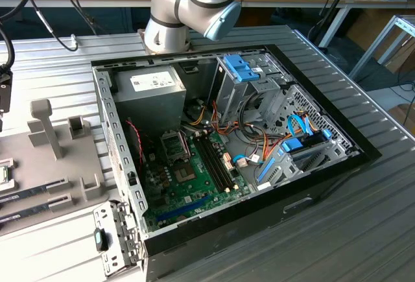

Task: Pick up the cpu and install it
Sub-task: 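Pick up the cpu and move it towards the insertion slot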

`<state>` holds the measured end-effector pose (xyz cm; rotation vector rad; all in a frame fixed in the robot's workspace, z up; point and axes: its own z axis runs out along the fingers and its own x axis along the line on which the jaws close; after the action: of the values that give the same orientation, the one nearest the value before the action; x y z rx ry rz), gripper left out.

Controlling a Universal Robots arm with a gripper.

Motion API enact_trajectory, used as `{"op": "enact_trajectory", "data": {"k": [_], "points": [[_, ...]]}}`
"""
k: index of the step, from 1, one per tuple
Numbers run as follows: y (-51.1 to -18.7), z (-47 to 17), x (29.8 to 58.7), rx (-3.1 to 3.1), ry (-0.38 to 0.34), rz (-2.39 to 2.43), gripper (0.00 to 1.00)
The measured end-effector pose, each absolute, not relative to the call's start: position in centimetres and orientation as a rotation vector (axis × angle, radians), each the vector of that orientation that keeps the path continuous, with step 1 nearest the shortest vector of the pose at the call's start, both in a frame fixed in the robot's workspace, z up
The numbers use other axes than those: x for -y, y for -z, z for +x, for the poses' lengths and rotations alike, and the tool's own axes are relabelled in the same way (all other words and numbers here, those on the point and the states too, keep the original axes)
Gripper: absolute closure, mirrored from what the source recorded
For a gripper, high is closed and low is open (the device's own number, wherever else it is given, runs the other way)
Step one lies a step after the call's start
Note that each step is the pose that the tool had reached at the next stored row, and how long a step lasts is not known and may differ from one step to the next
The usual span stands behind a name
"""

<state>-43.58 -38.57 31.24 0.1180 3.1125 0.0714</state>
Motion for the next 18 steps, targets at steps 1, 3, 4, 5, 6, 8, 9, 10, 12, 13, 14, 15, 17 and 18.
{"op": "enact_trajectory", "data": {"k": [1, 3, 4, 5, 6, 8, 9, 10, 12, 13, 14, 15, 17, 18], "points": [[-31.21, -43.60, 38.56, -3.112, -0.071, 0.118, 0.52], [-31.18, -43.66, 38.56, -3.112, -0.072, 0.118, 0.52], [-31.17, -43.70, 38.57, -3.113, -0.071, 0.118, 0.52], [-31.15, -43.74, 38.57, -3.112, -0.071, 0.118, 0.52], [-31.13, -43.77, 38.57, -3.112, -0.071, 0.118, 0.52], [-31.11, -43.84, 38.57, -3.112, -0.071, 0.118, 0.52], [-31.09, -43.86, 38.56, -3.112, -0.072, 0.118, 0.52], [-31.08, -43.90, 38.57, -3.112, -0.071, 0.118, 0.52], [-31.04, -43.96, 38.57, -3.112, -0.072, 0.118, 0.52], [-31.02, -44.01, 38.57, -3.112, -0.072, 0.118, 0.52], [-31.00, -44.03, 38.57, -3.112, -0.072, 0.118, 0.52], [-30.99, -44.07, 38.57, -3.113, -0.072, 0.118, 0.52], [-30.93, -44.15, 38.57, -3.112, -0.072, 0.118, 0.52], [-30.91, -44.17, 38.56, -3.113, -0.072, 0.118, 0.52]]}}
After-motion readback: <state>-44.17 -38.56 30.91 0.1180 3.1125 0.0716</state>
